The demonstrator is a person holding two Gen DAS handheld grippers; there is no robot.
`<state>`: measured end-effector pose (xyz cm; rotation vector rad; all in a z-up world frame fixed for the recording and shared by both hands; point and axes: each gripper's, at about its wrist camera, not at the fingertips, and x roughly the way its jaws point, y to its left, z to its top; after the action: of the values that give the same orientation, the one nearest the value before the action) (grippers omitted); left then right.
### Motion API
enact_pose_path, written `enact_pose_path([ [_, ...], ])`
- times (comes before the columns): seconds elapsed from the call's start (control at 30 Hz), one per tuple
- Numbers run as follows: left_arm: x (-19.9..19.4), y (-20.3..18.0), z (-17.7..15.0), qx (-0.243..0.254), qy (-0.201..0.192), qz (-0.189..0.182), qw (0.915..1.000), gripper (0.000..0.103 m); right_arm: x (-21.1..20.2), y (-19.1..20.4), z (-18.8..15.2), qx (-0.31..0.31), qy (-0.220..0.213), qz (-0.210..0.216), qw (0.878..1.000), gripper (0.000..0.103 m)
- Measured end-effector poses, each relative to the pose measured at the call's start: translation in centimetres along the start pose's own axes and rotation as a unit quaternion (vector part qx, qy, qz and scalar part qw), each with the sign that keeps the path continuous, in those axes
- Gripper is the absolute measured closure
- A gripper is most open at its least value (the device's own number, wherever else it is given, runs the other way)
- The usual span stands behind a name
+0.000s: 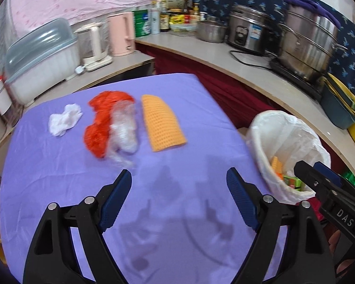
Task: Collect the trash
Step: 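Return both grippers to the table and grasp the clear plastic bag with the right gripper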
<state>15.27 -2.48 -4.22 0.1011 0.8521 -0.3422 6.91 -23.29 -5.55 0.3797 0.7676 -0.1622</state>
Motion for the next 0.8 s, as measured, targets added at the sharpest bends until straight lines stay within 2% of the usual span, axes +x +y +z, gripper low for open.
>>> enact_pose_path([
  [0.47, 0.0, 11.1, -1.7, -0.073, 0.012, 0.061, 0.9954, 0.025, 4.1, 10.1, -1.6, -0.072, 0.039, 0.053, 0.995, 0.039],
  [0.8, 1.1, 17.2, -0.5, -0.099, 0.011, 0.091, 0.9909, 0.025, 8.5, 16.2, -0.7, -0.101, 0.059, 0.081, 0.99, 0.043],
])
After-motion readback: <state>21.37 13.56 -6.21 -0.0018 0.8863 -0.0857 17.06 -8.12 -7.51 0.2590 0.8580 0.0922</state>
